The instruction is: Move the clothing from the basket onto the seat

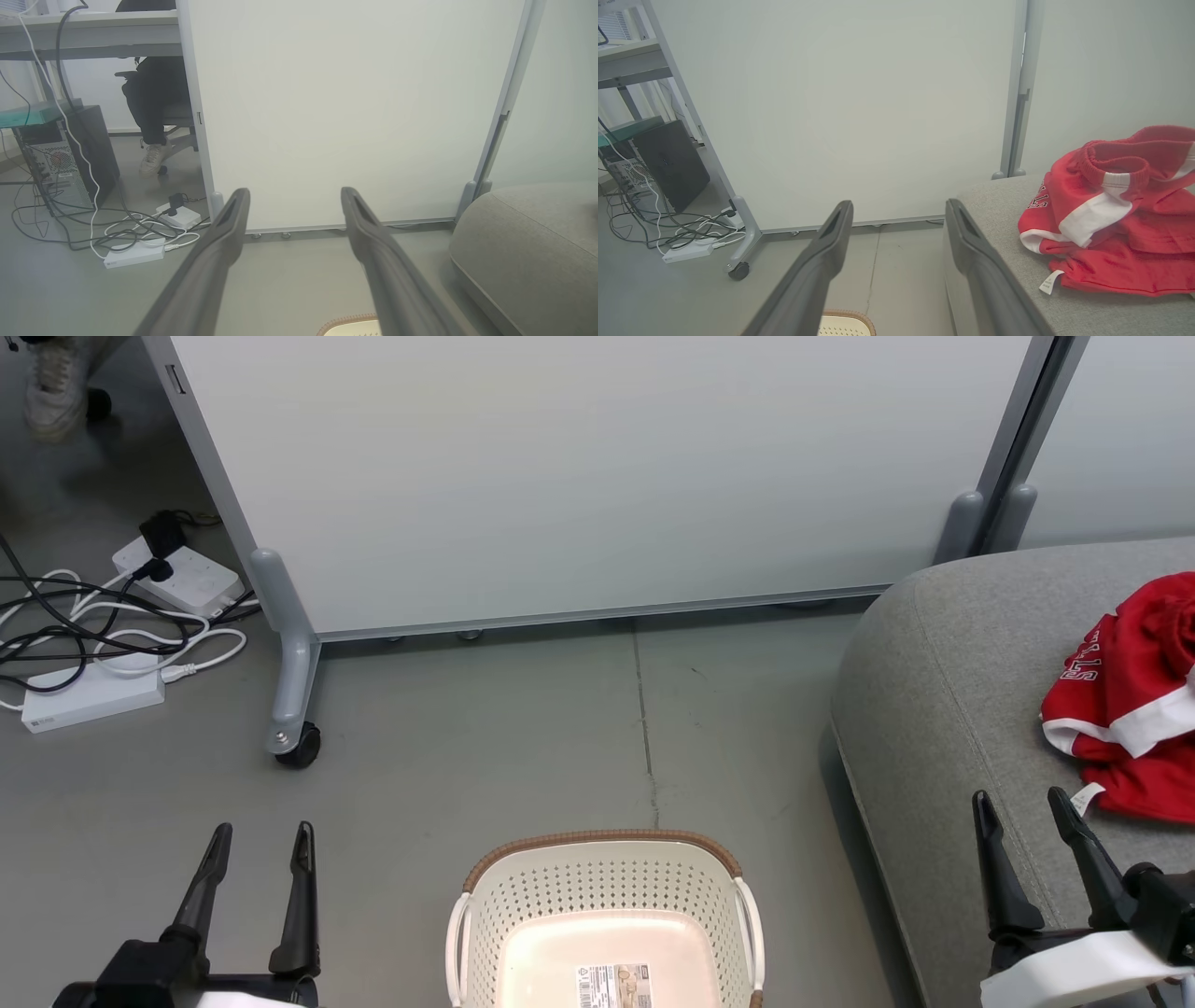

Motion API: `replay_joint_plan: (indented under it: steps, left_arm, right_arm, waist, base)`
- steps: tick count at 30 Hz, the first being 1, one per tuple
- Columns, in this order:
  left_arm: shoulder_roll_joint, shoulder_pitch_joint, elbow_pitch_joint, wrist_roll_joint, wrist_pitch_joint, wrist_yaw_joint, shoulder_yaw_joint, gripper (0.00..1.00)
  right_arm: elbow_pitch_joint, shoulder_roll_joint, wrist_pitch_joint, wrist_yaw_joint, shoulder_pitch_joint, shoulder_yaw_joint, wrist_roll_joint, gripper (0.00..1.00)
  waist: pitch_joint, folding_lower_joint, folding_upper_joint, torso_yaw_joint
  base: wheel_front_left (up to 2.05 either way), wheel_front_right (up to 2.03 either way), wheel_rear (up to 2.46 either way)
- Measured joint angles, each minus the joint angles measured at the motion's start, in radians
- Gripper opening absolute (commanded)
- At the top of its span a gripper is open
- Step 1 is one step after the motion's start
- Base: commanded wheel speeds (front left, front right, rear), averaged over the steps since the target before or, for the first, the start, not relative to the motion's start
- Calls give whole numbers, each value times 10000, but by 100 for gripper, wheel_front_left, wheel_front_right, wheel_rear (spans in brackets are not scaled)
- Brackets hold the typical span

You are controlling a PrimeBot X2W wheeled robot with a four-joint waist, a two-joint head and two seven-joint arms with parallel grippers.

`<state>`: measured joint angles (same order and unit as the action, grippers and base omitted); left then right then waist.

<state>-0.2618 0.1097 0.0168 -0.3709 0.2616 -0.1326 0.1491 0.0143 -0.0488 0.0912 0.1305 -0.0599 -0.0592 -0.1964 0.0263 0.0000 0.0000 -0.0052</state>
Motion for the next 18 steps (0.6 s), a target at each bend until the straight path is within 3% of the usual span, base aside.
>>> replay_joint_plan:
  steps: [18]
  left_arm:
    - [334,85,732,723,-2,265,-128,100]
  right_arm:
    - [-29,2,-117,0,-220,288,36,100]
  waist:
    - [200,0,0,-57]
  base:
    - [0,0,0]
